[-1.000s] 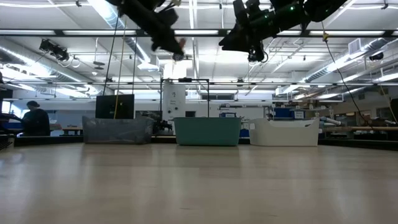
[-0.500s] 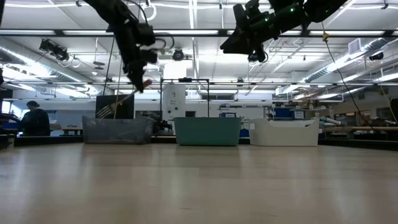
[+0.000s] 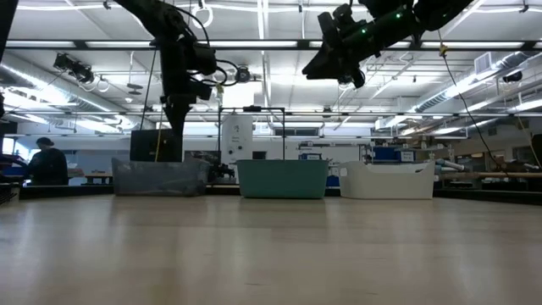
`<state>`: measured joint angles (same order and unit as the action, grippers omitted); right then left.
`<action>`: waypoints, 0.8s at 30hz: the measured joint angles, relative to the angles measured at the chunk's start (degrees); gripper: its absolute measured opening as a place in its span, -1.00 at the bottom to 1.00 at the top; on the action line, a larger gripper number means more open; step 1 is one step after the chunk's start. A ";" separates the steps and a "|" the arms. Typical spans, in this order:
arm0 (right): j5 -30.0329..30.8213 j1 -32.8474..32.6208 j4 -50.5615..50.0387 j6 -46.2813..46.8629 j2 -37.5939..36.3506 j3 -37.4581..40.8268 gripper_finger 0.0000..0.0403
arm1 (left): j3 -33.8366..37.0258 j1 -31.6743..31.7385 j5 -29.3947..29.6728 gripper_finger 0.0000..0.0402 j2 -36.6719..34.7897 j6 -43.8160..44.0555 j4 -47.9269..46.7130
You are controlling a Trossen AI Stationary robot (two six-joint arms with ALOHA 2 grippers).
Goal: Sort silverware by color (type)
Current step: Put the blue fork into the white bin
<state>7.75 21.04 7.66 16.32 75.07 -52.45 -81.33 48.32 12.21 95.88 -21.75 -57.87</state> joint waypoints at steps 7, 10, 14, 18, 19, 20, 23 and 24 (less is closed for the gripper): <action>0.02 1.03 -3.44 -0.02 0.02 0.04 -0.55 | 0.37 -3.41 -11.89 -0.47 -2.93 19.69 -14.81; 0.04 1.62 -4.98 -0.43 0.02 0.04 -0.55 | 2.18 -7.51 -16.93 -0.48 -6.33 28.74 -17.31; -0.29 2.15 -7.11 -3.66 0.04 0.04 -0.55 | 6.81 -16.75 -17.32 -0.48 -12.08 39.72 -18.70; -0.52 2.46 -10.40 -6.33 0.04 0.04 -0.55 | 11.12 -28.49 -17.38 -0.48 -18.16 56.35 -19.05; -0.54 2.51 -11.19 -6.72 0.04 0.04 -0.55 | 12.06 -31.70 -17.44 -0.48 -19.48 60.88 -18.96; -0.55 2.56 -11.94 -6.98 0.04 0.04 -0.55 | 12.79 -34.95 -17.44 -0.48 -20.54 65.60 -18.85; -0.54 2.59 -12.49 -6.99 0.04 0.04 -0.55 | 14.19 -45.19 -17.31 -0.48 -22.64 80.42 -18.14; -0.46 2.59 -12.45 -7.04 0.04 0.04 -0.55 | 14.55 -48.63 -17.13 -0.48 -22.75 84.39 -17.89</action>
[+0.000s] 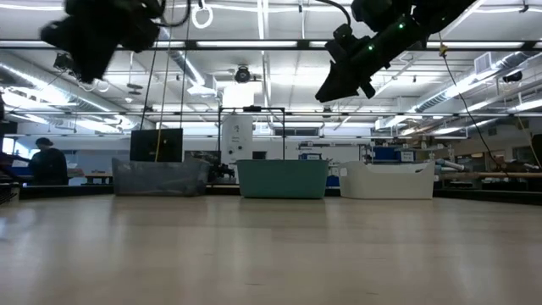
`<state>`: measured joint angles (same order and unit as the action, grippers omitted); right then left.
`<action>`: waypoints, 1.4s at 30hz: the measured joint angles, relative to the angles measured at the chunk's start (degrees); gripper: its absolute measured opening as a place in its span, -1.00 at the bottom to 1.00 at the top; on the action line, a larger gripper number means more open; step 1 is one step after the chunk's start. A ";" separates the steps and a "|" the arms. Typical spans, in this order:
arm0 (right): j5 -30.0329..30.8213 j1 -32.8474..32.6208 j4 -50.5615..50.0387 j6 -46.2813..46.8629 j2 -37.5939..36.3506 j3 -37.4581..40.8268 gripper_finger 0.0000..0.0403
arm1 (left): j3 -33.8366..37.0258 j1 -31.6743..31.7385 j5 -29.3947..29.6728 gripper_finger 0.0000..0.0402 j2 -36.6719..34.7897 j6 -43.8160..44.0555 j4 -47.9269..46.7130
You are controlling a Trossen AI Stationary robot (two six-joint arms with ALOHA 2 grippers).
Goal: Sort silverware by color (type)
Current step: Put the blue fork into the white bin
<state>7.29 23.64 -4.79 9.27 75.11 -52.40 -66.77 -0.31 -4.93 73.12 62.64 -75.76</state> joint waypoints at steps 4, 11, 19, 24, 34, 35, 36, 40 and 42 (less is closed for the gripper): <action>0.47 -0.01 0.08 -0.04 0.00 0.00 -0.55 | 2.92 -12.39 0.87 -0.48 0.55 11.17 5.11; 0.57 -0.04 0.02 1.68 0.00 0.00 -0.55 | 10.40 -27.76 2.85 -0.48 1.14 24.97 22.07; 0.55 -0.46 -0.49 4.16 0.00 0.00 -0.55 | 15.22 -40.39 5.08 -0.48 3.64 36.21 26.67; 0.57 -1.05 -4.23 4.18 0.00 0.00 -0.55 | 15.64 -43.16 5.15 -0.48 8.49 35.91 33.45; 1.09 -2.72 -9.58 5.71 0.00 0.00 -0.55 | 15.57 -42.89 5.15 -0.48 18.44 35.73 42.75; 1.09 -2.87 -9.58 5.69 0.00 0.00 -0.55 | 15.55 -42.89 5.15 -0.48 19.41 35.73 43.88; 1.12 -2.96 -9.56 5.69 0.00 0.00 -0.55 | 15.55 -42.89 5.13 -0.48 20.28 35.73 44.71; 1.14 -2.97 -9.55 5.69 0.00 0.00 -0.55 | 15.21 -42.88 4.06 -0.48 23.44 35.80 45.93; 1.22 -2.95 -9.52 5.67 0.00 0.00 -0.55 | 15.24 -42.85 3.69 -0.48 24.60 35.86 46.23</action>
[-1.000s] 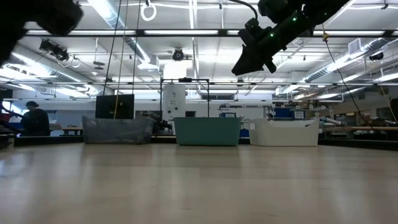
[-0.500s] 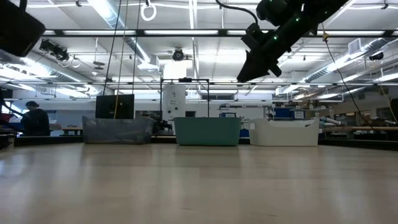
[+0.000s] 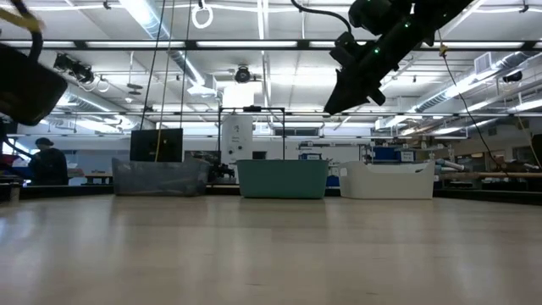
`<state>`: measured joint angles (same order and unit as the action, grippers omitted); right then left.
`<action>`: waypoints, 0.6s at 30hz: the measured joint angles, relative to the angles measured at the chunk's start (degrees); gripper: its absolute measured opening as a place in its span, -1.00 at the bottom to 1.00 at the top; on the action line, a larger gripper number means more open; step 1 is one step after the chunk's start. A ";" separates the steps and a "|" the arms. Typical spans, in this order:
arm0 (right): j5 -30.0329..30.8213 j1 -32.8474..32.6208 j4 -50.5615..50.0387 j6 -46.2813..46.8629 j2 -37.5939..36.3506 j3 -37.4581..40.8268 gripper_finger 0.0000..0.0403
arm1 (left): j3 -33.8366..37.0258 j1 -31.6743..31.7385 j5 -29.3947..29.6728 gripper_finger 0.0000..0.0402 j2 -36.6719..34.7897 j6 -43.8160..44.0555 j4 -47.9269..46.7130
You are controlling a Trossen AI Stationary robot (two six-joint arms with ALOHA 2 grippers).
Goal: Sort silverware by color (type)
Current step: Put the blue fork into the white bin
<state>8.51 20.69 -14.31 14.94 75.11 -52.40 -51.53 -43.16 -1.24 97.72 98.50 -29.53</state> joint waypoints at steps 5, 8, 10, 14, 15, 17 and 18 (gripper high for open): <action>0.00 0.00 0.00 -0.09 0.00 0.00 -0.55 | -0.86 0.61 -0.45 -0.48 0.29 0.08 -0.25; 0.00 0.00 0.01 -0.45 0.00 0.00 -0.55 | -3.90 0.57 -0.04 -0.49 0.67 -0.16 -4.41; -0.02 0.00 0.04 -1.30 0.00 0.00 -0.55 | -7.31 0.52 0.02 -0.50 0.54 -0.74 -8.74; -0.02 0.04 0.03 -1.62 0.00 0.00 -0.55 | -13.60 0.00 0.51 -0.55 0.43 -0.26 -21.71; 0.00 0.04 0.00 -1.62 0.00 0.00 -0.55 | -14.32 -0.18 0.61 -0.56 0.43 0.56 -23.83; 0.22 0.04 0.03 -1.62 0.00 0.00 -0.55 | -14.53 -0.27 0.44 -0.57 0.43 3.32 -25.08; 0.29 0.04 0.02 -1.63 0.00 0.00 -0.55 | -14.05 -0.42 0.04 -0.57 0.43 4.57 -25.05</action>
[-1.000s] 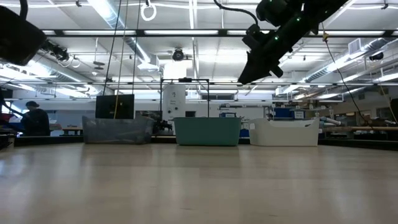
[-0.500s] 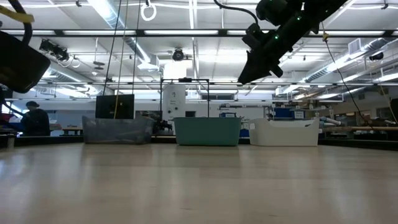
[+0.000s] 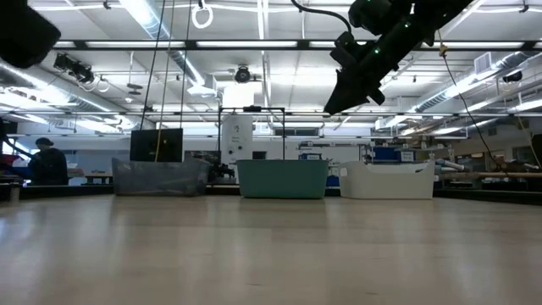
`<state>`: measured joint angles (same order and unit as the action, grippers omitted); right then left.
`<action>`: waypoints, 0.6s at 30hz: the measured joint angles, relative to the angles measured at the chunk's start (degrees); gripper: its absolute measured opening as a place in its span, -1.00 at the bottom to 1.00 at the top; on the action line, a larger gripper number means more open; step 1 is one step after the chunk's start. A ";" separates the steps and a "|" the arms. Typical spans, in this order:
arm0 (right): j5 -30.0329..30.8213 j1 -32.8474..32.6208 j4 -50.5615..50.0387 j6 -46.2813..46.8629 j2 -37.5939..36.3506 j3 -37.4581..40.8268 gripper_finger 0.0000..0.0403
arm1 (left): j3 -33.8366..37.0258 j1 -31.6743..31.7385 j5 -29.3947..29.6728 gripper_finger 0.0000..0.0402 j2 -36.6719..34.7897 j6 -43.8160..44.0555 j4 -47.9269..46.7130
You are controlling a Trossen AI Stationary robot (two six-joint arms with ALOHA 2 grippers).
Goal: Sort silverware by color (type)
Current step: Put the blue fork into the white bin
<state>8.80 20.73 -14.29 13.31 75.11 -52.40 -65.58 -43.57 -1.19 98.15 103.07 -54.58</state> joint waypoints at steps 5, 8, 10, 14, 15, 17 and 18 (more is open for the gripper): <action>0.09 0.00 -0.07 -0.02 0.00 0.00 -0.55 | 3.97 -0.62 -0.36 -0.58 0.22 5.01 3.88; 0.11 0.00 -0.10 -0.64 0.00 0.00 -0.55 | 6.63 -0.81 -1.81 -0.58 0.22 8.94 5.35; 0.11 0.00 -0.12 -1.08 0.00 0.00 -0.55 | 8.14 -1.17 -3.13 -0.58 0.22 11.15 7.21; 0.11 0.00 -0.70 -1.19 0.00 0.00 -0.55 | 10.95 -1.97 -3.74 -0.58 0.22 15.55 11.63; 0.11 0.00 -0.93 -1.39 0.00 0.00 -0.55 | 11.30 -2.06 -3.74 -0.58 0.22 15.89 12.63; 0.11 0.00 -1.42 -1.49 0.00 0.00 -0.55 | 11.92 -1.99 -3.86 -0.58 0.01 16.13 13.54; 0.11 0.00 -1.57 -1.49 0.00 0.00 -0.55 | 12.18 -1.82 -4.00 -0.58 -0.01 16.27 13.87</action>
<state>8.91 20.73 -15.87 11.81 75.11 -52.40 -53.40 -45.40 -5.19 98.13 119.35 -40.71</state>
